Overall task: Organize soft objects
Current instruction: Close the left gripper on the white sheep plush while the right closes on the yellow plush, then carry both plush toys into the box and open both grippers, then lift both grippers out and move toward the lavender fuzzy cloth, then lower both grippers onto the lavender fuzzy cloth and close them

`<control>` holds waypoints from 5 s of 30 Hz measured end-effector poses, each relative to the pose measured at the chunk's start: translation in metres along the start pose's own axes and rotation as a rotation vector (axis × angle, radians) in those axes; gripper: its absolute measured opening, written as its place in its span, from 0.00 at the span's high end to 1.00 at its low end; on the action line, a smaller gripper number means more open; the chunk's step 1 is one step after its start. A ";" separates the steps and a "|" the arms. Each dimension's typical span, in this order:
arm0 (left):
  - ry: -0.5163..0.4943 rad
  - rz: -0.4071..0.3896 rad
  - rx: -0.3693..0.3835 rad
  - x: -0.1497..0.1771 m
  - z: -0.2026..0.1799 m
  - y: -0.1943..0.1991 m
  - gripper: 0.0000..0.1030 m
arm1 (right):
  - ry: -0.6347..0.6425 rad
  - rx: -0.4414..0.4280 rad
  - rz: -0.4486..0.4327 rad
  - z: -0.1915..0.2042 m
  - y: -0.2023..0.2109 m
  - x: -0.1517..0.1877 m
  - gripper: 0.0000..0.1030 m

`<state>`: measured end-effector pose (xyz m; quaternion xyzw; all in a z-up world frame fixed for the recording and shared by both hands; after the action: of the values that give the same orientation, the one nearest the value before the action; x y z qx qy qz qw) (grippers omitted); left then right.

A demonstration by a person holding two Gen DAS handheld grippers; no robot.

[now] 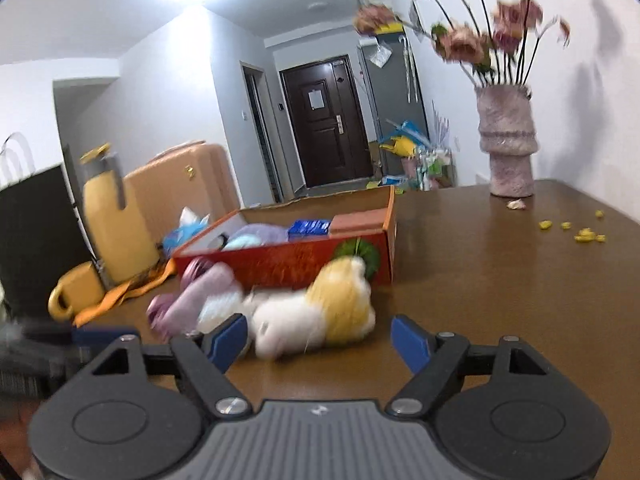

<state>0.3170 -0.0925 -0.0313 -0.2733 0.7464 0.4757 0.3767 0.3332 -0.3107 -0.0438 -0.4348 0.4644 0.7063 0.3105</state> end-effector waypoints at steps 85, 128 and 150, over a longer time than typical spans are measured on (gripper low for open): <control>-0.074 -0.142 -0.250 -0.177 0.098 0.002 0.21 | 0.214 0.204 -0.003 0.005 -0.071 -0.169 0.27; -0.067 -0.021 -0.288 0.017 0.068 0.003 0.55 | 0.110 -0.202 0.136 0.110 -0.048 0.032 0.80; 0.379 0.158 0.196 0.043 0.080 0.043 0.81 | 0.029 -0.047 -0.008 0.076 -0.034 0.004 0.59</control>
<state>0.2840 -0.0037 -0.0659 -0.2606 0.8656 0.3689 0.2160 0.3356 -0.2274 -0.0462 -0.4541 0.4503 0.7094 0.2961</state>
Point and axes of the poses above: each gripper's, at about its wrist camera, not at the fingertips, and y roughly against the way its jaws point, z to its left, x to its underside, the point moved 3 cm from there along -y, roughly the way its jaws point, and after that the axes turned 5 degrees about y, right-handed, at the moved point
